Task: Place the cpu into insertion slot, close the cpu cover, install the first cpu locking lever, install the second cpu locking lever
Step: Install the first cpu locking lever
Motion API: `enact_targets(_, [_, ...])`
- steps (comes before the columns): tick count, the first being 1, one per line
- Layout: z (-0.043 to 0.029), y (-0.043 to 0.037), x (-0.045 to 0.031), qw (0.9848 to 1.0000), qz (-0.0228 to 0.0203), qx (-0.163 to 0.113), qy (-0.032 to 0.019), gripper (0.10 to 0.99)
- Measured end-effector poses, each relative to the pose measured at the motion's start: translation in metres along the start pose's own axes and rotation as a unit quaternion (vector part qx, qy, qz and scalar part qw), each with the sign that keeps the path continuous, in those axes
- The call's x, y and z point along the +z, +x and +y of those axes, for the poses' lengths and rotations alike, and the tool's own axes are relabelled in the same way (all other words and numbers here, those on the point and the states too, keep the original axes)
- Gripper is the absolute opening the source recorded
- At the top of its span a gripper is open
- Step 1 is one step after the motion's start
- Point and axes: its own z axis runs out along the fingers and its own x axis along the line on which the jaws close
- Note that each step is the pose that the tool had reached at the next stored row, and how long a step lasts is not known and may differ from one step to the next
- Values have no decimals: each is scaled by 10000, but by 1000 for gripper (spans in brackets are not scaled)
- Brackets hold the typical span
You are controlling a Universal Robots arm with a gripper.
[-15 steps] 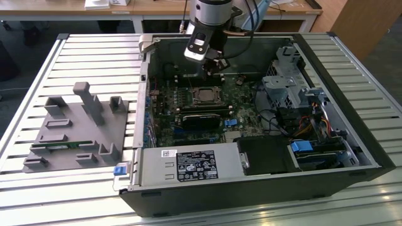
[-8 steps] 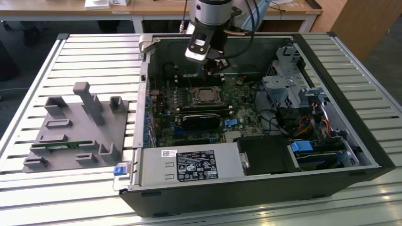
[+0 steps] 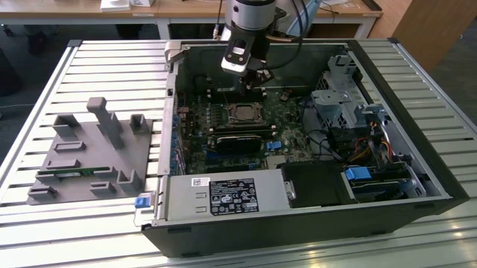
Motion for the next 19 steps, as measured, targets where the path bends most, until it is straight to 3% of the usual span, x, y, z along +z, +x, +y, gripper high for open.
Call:
enact_targets(10, [-2,-1,2,9988,23,-487,10,106])
enact_targets(19, [-3,-1,7,9976,34,-685,12,106])
